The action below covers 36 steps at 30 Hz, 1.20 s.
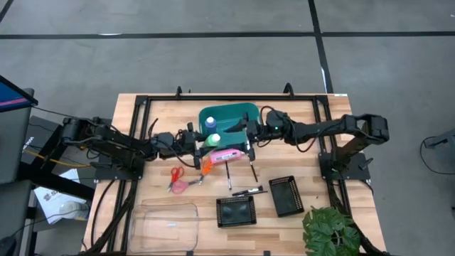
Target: Pick & Place Paint Supplies
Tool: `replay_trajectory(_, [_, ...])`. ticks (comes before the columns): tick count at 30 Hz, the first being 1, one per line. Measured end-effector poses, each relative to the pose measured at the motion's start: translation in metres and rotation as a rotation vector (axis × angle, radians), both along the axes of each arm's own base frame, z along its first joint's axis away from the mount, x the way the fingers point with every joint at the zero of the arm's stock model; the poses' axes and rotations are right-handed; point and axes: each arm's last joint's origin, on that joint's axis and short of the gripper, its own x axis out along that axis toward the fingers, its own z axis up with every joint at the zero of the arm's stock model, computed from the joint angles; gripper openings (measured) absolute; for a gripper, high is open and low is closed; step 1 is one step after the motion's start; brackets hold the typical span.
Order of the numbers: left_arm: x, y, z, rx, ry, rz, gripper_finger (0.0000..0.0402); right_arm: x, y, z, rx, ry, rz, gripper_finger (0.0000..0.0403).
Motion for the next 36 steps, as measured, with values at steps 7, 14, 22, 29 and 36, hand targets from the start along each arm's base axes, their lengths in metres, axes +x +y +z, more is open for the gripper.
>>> replay_trajectory(7, [0.0,0.0,0.004,0.003,-0.043,-0.01,0.0161,0.02,0.005,-0.009,0.011,-0.071,0.051,0.0264])
replay_trajectory(14, [0.0,-0.001,0.005,0.004,-0.05,-0.012,0.0161,0.023,0.001,-0.007,0.025,-0.144,0.059,0.0264])
replay_trajectory(22, [0.0,-0.001,0.005,0.01,-0.049,-0.016,0.0161,0.023,0.003,-0.005,0.023,-0.166,0.043,0.0241])
replay_trajectory(29, [0.0,-0.001,0.008,0.011,-0.08,-0.019,0.0161,0.025,0.002,-0.001,0.004,-0.187,0.038,0.0227])
replay_trajectory(36, [0.008,-0.001,0.003,0.01,-0.15,-0.034,0.0161,0.028,0.002,0.004,-0.012,-0.19,0.038,0.0226])
